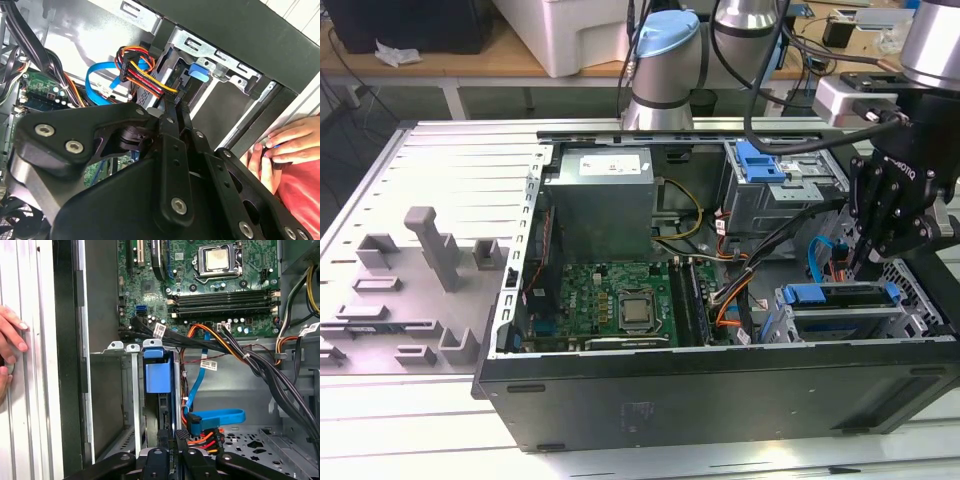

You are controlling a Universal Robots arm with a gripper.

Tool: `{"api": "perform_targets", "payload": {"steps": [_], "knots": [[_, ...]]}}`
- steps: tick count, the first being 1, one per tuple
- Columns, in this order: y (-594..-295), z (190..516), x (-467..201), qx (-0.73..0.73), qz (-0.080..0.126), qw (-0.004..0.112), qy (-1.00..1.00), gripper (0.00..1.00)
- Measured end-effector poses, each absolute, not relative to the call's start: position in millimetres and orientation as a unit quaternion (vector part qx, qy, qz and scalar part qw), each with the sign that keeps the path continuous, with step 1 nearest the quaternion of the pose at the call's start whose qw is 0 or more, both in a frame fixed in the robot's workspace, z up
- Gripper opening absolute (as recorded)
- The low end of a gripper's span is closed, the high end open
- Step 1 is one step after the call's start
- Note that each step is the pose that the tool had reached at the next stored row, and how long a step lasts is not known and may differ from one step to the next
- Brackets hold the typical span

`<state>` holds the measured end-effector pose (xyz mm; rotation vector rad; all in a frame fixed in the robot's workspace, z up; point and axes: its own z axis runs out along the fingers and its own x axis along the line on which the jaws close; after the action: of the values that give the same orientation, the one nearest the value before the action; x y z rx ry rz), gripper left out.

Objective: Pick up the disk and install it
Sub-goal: 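Insert the first disk wire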

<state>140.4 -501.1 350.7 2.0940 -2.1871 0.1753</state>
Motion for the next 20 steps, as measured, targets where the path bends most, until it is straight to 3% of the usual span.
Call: {"api": "perform_targets", "payload": {"steps": [20], "knots": [[-501.8,348.6,138.3,0.703,0.061,0.051,-0.707,0.17]]}}
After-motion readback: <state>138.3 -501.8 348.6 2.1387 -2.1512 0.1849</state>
